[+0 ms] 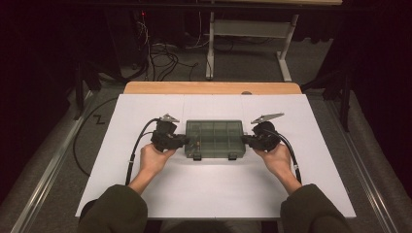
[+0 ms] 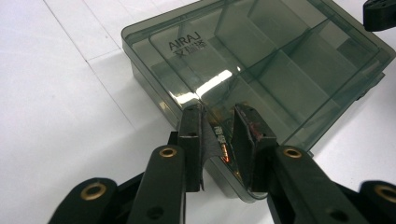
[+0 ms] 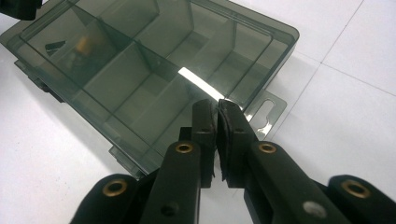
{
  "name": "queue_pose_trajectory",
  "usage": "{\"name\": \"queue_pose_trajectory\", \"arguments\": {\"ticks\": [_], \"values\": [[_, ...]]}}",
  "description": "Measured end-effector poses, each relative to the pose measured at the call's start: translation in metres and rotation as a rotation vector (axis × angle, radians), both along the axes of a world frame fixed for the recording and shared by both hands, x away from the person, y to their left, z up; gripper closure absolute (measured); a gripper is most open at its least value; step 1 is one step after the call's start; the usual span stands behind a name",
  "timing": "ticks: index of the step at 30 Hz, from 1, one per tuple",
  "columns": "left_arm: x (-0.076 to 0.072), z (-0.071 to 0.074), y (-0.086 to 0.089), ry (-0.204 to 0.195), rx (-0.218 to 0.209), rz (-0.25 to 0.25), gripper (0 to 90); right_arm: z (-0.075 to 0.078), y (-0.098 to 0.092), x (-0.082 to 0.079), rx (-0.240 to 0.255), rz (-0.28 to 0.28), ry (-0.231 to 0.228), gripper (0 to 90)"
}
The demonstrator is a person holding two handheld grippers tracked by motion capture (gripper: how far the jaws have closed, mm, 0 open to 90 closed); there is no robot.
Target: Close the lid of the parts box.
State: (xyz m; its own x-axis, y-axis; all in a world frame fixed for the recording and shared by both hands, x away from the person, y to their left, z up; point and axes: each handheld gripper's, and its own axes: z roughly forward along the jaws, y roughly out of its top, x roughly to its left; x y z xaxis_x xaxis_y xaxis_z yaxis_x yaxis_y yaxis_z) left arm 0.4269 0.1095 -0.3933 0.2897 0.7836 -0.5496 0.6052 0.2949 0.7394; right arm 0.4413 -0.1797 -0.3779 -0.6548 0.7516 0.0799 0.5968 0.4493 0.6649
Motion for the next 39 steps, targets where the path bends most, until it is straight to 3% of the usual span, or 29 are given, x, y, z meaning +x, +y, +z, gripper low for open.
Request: {"name": "queue_pose_trajectory", "arguments": {"ticks": [14,27,39], "values": [[-0.002,0.006,0.003,-0.037,-0.018,0.016,51.8,0.009,-0.006,-0.004,0.027,-0.007,-0.041,75.9],[-0.01,0.022,0.011,-0.11,-0.063,0.044,43.2,0.018,-0.016,-0.012,0.084,-0.025,-0.097,65.7],[-0.027,0.037,0.02,-0.189,-0.098,0.067,39.2,0.024,-0.03,-0.029,0.119,-0.044,-0.158,57.7]]}}
